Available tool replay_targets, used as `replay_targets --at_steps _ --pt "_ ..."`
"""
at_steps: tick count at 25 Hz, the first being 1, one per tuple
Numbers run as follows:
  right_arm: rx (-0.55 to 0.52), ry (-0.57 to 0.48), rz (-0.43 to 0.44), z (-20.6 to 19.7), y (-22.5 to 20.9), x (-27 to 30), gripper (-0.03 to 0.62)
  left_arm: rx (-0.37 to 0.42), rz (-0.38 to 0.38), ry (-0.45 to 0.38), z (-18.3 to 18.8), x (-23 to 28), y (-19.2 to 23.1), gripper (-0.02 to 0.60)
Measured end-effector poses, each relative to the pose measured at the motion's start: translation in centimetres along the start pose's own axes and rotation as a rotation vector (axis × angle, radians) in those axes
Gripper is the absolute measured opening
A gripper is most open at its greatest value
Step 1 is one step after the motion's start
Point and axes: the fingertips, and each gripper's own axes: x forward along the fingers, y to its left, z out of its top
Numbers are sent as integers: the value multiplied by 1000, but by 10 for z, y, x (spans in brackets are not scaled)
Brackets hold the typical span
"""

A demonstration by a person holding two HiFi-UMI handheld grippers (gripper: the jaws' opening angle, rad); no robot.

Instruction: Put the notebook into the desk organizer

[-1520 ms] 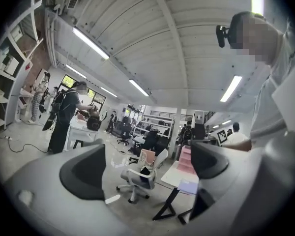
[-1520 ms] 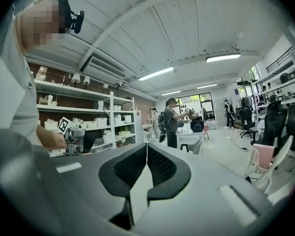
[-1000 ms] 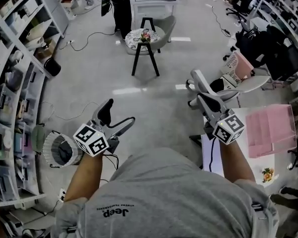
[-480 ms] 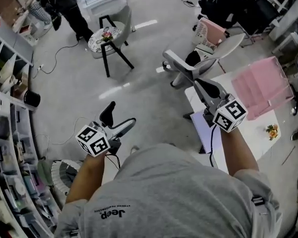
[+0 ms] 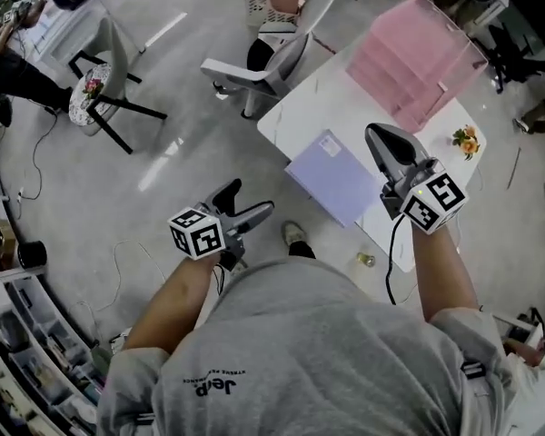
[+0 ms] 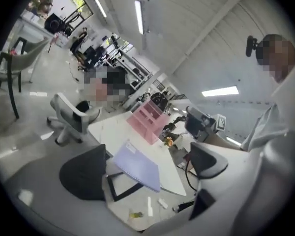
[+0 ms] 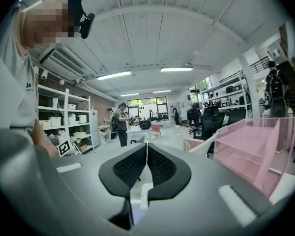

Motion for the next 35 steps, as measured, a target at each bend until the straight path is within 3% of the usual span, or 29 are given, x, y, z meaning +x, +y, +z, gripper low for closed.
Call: replay_targets --at_steps 6,12,17,21,23,24,27,31,35 --pt "43 33 -121 -30 -58 -62 5 -198 -32 173 -84 98 14 571" --pt "79 68 -179 -60 -97 -95 5 -355 -28 272 -150 163 34 571" --pt "102 107 -203 -83 -113 -114 5 -512 -56 297 -181 198 37 569" --pt "116 131 -221 -93 -120 -125 5 -548 -105 332 -191 217 23 556" --pt "121 138 -228 -97 -123 -130 5 -545 -113 354 -196 223 16 471" --pt "124 140 -229 -98 -124 -131 5 -549 -97 358 -198 223 17 372" --pt "125 145 -231 -99 -124 -134 5 -612 -18 364 -204 220 27 190" --pt "122 148 -232 -100 -121 -133 5 -655 0 396 -204 205 22 128" --pt "129 154 -221 -104 -113 -123 5 -599 -63 418 -182 186 -1 92"
